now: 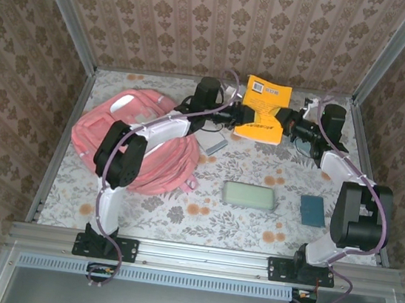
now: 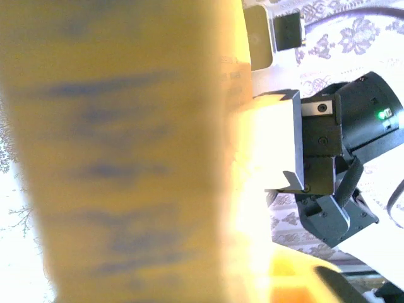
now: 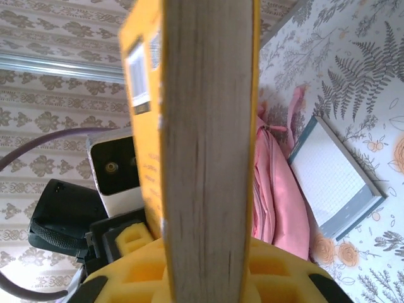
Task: Pack books, pencil case, and school supplies into a backpack
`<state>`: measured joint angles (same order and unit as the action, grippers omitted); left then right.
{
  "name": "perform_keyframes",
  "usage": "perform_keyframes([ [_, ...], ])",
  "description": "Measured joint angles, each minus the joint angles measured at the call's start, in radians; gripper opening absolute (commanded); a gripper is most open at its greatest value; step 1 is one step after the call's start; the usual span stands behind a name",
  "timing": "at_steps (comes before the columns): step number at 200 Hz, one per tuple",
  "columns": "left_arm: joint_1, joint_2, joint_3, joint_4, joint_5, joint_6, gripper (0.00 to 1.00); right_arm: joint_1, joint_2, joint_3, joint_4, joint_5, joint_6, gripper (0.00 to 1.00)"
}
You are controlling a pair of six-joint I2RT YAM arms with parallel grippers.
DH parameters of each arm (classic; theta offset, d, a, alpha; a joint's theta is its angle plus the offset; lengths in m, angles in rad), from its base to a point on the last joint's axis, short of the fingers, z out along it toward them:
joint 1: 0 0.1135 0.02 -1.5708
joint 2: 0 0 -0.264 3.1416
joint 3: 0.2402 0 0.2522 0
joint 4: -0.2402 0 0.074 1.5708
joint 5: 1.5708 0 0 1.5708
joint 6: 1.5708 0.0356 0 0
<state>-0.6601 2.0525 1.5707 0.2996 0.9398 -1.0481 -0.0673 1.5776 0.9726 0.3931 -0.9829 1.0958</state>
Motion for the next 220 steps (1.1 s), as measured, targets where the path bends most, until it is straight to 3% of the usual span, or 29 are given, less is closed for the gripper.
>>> perform_keyframes([
  [20, 0.007, -0.004, -0.001, -0.041, -0.003, 0.037, 0.48, 0.000, -0.013, 0.000, -0.025, 0.001, -0.006, 0.00],
  [46, 0.045, -0.060, -0.009, -0.204, -0.057, 0.146, 0.50, 0.000, -0.031, 0.000, -0.090, 0.015, -0.033, 0.00],
  [107, 0.188, -0.340, -0.074, -0.718, -0.377, 0.538, 0.49, 0.024, -0.124, -0.018, -0.256, 0.140, -0.136, 0.00],
  [158, 0.170, -0.444, -0.282, -0.980, -0.623, 0.723, 0.46, 0.098, -0.195, -0.058, -0.348, 0.249, -0.200, 0.00],
  [220, 0.090, -0.510, -0.438, -1.105, -0.743, 0.789, 0.43, 0.121, -0.202, -0.066, -0.376, 0.297, -0.219, 0.00],
])
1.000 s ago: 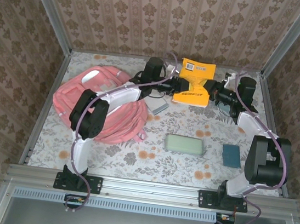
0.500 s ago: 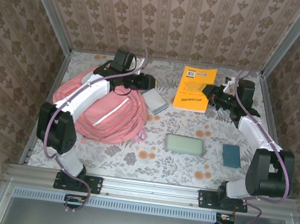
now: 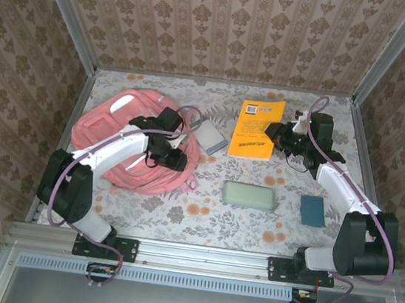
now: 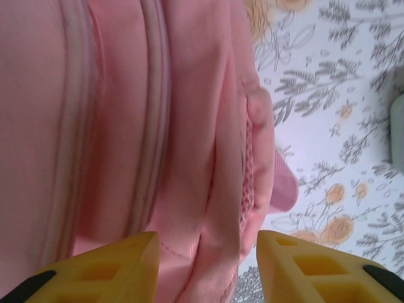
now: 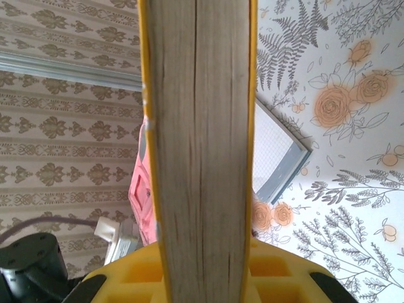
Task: Pack books, pencil case, and school supplies into a backpack
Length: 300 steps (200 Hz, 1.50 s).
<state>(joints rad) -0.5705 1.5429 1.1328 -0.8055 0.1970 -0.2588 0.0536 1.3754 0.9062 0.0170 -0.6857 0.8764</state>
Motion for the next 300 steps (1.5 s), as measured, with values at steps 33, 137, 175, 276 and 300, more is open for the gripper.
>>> perform_keyframes([
  [33, -0.012, -0.008, -0.021, -0.015, -0.012, 0.013, 0.40, 0.005, 0.000, 0.000, 0.000, 0.006, -0.010, 0.00],
  [137, -0.045, -0.006, -0.010, -0.038, -0.039, 0.034, 0.00, 0.016, -0.009, -0.012, -0.026, 0.015, -0.014, 0.00],
  [175, -0.037, -0.025, 0.119, -0.094, -0.064, 0.027, 0.00, 0.051, -0.012, -0.012, -0.021, 0.025, -0.007, 0.00],
  [276, 0.034, -0.080, 0.444, -0.135, -0.076, -0.045, 0.00, 0.323, 0.060, -0.011, 0.193, 0.144, 0.161, 0.00],
  [300, 0.037, -0.090, 0.444, -0.134, -0.064, -0.063, 0.00, 0.399, 0.136, -0.008, 0.234, 0.203, 0.195, 0.00],
])
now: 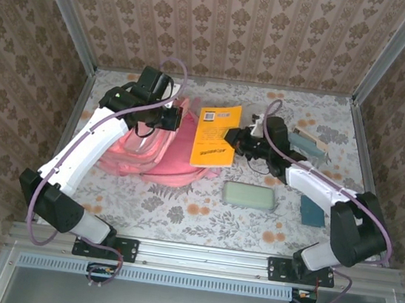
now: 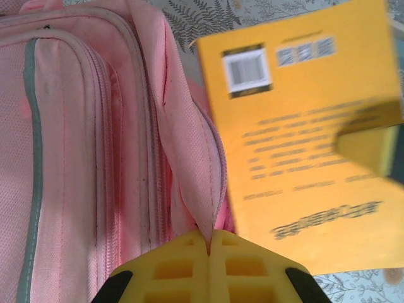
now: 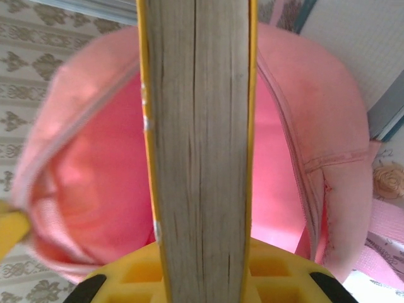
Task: Pack books, pencil case, and school supplies into a backpack
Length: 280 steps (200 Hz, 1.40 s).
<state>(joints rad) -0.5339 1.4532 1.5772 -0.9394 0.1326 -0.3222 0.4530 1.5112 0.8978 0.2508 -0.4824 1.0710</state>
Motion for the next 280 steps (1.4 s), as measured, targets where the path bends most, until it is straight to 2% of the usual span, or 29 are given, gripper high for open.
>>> perform_keyframes([
  [55, 0.019, -0.067, 0.000, -0.001, 0.027, -0.026, 0.00, 0.150, 0.257, 0.063, 0.202, 0.114, 0.121, 0.00],
  [93, 0.034, -0.081, 0.000, -0.001, 0.055, -0.045, 0.00, 0.241, 0.450, 0.188, 0.323, 0.197, 0.203, 0.00],
  [148, 0.038, -0.087, -0.021, 0.004, 0.080, -0.060, 0.00, 0.298, 0.671, 0.343, 0.516, 0.298, 0.357, 0.00],
  [201, 0.038, -0.134, -0.087, 0.036, 0.103, -0.099, 0.00, 0.338, 0.755, 0.443, 0.516, 0.434, 0.430, 0.00],
  [219, 0.038, -0.146, -0.097, 0.046, 0.108, -0.109, 0.00, 0.351, 0.777, 0.508, 0.469, 0.484, 0.433, 0.14],
  [233, 0.038, -0.148, -0.102, 0.054, 0.112, -0.113, 0.00, 0.359, 0.811, 0.584, 0.413, 0.502, 0.432, 0.33],
  [248, 0.038, -0.148, -0.108, 0.057, 0.115, -0.117, 0.00, 0.365, 0.843, 0.664, 0.353, 0.500, 0.416, 0.45],
  [280, 0.038, -0.149, -0.111, 0.062, 0.118, -0.120, 0.00, 0.367, 0.830, 0.693, 0.246, 0.490, 0.364, 0.55],
])
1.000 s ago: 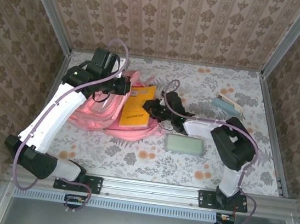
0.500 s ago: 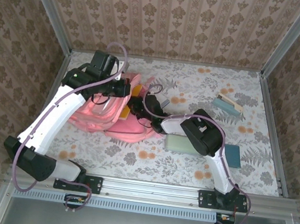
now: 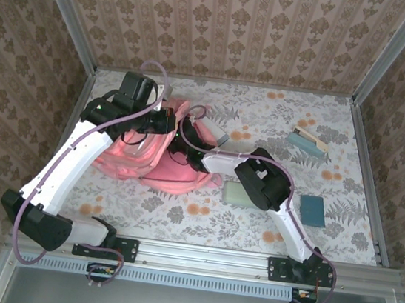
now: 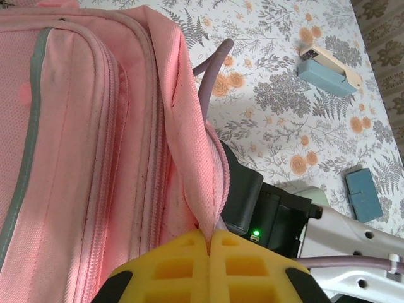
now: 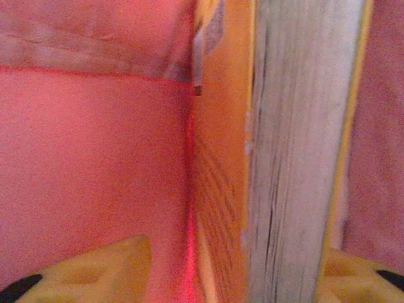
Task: Pack books, pencil case, and school supplies into a backpack
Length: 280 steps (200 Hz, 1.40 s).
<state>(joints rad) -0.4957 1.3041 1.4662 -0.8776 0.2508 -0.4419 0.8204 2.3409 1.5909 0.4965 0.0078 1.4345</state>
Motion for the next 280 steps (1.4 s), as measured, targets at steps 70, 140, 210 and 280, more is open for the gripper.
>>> perform_keyframes([
  [70, 0.013, 0.000, -0.024, 0.024, 0.012, 0.000, 0.00, -0.027, -0.153, -0.060, -0.301, -0.056, -0.181, 0.24],
  [140, 0.021, 0.000, -0.032, 0.055, 0.016, 0.000, 0.00, -0.032, -0.034, 0.098, -0.351, -0.169, -0.206, 0.18],
  [210, 0.072, -0.021, -0.037, 0.040, -0.032, 0.001, 0.00, -0.051, -0.098, 0.038, -0.430, -0.222, -0.326, 0.32],
  [280, 0.166, -0.092, -0.087, 0.039, -0.039, 0.021, 0.00, -0.113, -0.566, -0.187, -0.633, -0.199, -0.601, 0.41],
])
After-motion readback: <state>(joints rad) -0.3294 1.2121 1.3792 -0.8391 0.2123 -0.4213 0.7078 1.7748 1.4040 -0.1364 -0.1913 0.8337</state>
